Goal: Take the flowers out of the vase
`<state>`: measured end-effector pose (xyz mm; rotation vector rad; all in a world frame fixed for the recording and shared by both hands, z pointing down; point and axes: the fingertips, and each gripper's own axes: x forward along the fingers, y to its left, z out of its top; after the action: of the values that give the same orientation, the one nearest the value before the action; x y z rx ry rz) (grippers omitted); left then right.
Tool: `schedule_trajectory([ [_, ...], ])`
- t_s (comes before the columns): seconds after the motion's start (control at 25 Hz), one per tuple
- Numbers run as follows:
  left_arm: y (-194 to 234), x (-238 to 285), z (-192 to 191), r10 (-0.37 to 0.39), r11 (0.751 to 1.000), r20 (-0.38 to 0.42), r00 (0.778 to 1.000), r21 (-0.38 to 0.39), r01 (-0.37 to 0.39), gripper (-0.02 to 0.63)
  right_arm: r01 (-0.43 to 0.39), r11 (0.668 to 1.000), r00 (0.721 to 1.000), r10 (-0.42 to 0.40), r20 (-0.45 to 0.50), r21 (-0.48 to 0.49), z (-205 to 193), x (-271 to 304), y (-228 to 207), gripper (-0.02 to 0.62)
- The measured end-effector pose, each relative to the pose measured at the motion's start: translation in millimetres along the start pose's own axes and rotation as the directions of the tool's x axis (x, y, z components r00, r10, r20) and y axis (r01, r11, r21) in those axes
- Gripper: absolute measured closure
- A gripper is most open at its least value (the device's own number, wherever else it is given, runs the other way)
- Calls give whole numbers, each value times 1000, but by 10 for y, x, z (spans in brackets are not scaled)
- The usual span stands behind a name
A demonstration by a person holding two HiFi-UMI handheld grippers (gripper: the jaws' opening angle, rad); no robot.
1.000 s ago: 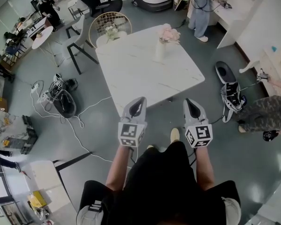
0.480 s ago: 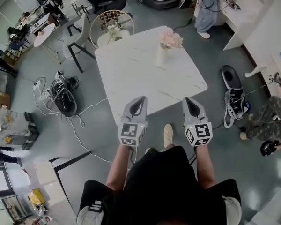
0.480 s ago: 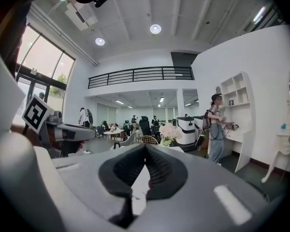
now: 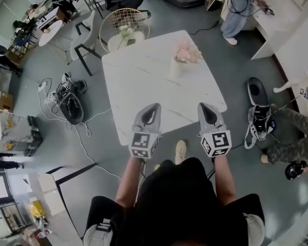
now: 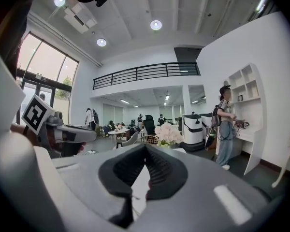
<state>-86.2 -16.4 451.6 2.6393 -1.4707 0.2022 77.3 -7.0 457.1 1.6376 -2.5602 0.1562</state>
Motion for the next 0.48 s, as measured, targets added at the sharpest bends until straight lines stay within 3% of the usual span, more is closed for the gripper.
schedule_trajectory([
  [0.48,19,460,120,110,994,-13,994,26,-110,598,-123,992,992,123,18,17,45,473,-423,593],
])
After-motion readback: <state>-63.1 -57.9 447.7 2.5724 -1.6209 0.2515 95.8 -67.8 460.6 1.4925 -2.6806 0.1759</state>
